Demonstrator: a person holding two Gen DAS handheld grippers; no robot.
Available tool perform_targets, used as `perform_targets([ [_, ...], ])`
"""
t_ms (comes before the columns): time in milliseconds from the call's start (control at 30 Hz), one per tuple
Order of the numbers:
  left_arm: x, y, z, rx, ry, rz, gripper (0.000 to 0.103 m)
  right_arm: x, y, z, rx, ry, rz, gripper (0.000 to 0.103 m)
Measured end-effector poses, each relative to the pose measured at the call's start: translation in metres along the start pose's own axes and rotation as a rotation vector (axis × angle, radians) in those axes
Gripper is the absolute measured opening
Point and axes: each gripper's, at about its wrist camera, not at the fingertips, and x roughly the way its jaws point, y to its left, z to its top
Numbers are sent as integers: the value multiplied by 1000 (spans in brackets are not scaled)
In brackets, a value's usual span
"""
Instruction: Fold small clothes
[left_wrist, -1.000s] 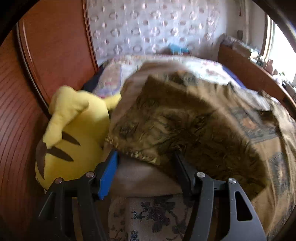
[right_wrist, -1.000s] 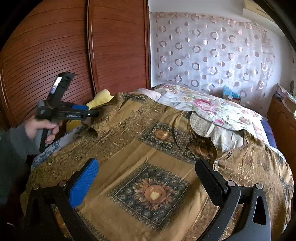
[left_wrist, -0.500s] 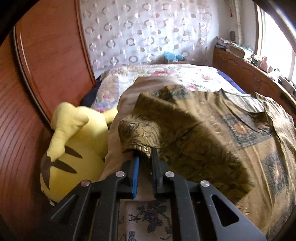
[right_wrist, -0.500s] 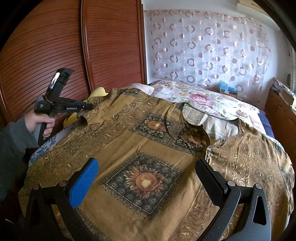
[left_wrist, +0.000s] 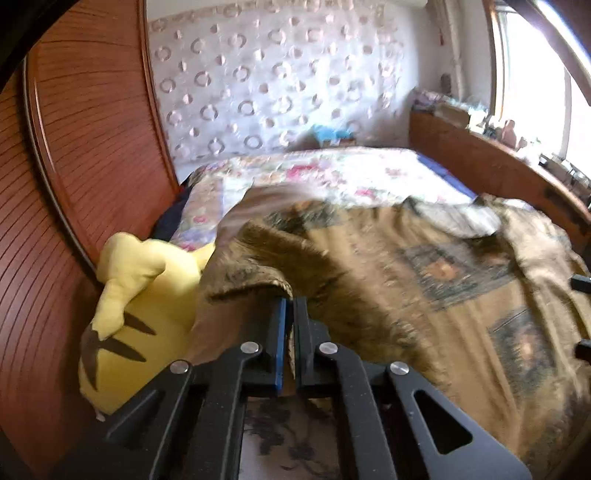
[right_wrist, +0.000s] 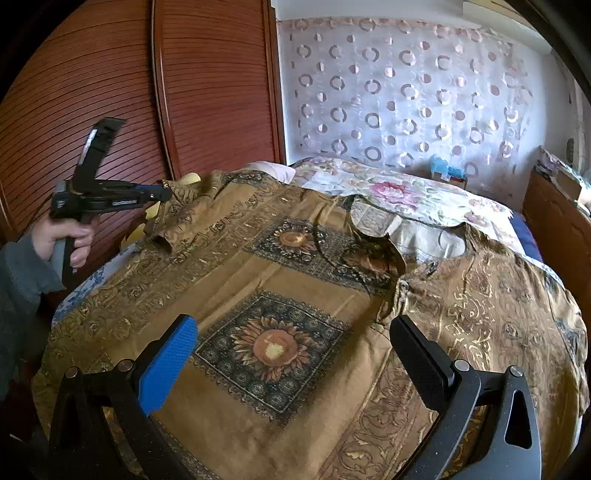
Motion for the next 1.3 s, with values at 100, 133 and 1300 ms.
perform_targets([
  [100, -11, -7, 15, -9, -35, -36, 4, -1, -3, -1, 4, 3, -2, 103],
  [133, -11, -10, 20, -3, -39, -35, 4, -1, -4, -1, 5, 3, -2, 103],
  [1300, -34, -8, -14, -75, -61, -94, 76, 8, -25, 26, -11, -7, 32, 78],
])
